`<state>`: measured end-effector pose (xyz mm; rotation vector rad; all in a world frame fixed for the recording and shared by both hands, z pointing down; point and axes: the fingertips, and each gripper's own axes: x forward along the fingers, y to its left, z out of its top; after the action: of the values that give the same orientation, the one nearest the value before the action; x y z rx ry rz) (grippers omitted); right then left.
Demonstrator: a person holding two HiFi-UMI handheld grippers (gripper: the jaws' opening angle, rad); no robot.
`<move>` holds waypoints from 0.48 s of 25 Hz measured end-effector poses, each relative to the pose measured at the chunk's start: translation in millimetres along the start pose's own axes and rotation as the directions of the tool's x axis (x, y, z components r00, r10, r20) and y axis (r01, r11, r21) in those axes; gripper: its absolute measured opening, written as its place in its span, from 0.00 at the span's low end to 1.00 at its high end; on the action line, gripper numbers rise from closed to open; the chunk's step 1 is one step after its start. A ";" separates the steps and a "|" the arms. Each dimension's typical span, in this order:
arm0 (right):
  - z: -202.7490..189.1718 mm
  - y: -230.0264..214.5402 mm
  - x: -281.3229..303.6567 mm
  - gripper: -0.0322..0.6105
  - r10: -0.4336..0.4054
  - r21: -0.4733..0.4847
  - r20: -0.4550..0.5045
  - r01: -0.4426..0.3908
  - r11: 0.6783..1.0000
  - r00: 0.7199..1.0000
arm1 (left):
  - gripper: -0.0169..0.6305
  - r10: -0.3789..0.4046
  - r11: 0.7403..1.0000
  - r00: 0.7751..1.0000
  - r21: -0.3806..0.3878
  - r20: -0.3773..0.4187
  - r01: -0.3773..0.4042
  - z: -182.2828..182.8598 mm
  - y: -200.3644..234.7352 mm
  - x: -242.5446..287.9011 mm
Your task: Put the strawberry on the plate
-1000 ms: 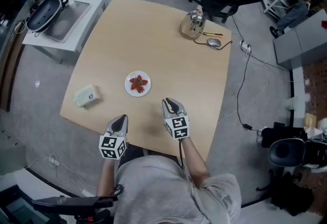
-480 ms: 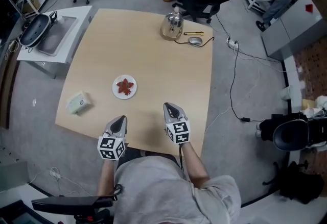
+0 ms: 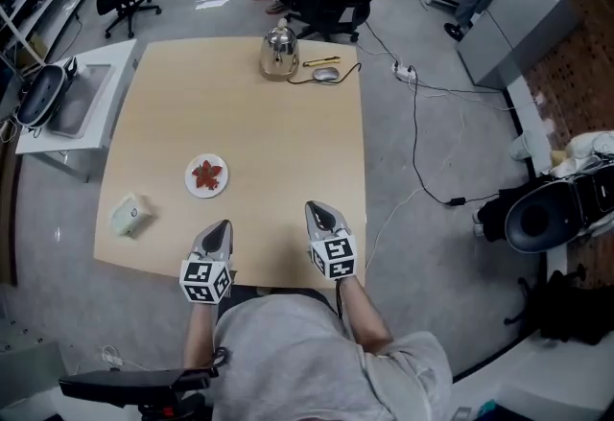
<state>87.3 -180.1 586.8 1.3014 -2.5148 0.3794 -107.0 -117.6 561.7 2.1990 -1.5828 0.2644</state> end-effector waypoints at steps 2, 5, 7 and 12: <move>-0.9 -7.1 -10.0 0.06 -0.021 0.009 0.009 0.021 1.000 1.000 | 0.06 -0.020 1.000 1.000 0.014 -0.002 0.020 1.2 -9.0 4.8; -3.1 -15.1 -22.4 0.06 -0.047 0.029 0.022 0.046 0.999 0.999 | 0.06 -0.049 0.998 0.999 0.039 -0.007 0.049 0.7 -21.0 9.3; -4.0 -19.6 -31.3 0.06 -0.064 0.034 0.034 0.063 0.997 0.997 | 0.06 -0.065 0.996 0.998 0.054 -0.009 0.065 0.9 -28.6 11.8; -6.7 -29.9 -50.2 0.06 -0.102 0.047 0.045 0.100 0.994 0.994 | 0.06 -0.094 0.992 0.996 0.079 -0.004 0.094 7.4 -42.4 17.6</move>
<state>140.5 -156.8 577.6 1.4647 -2.4799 0.3881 -62.0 -124.7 552.5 2.3254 -1.4874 0.3045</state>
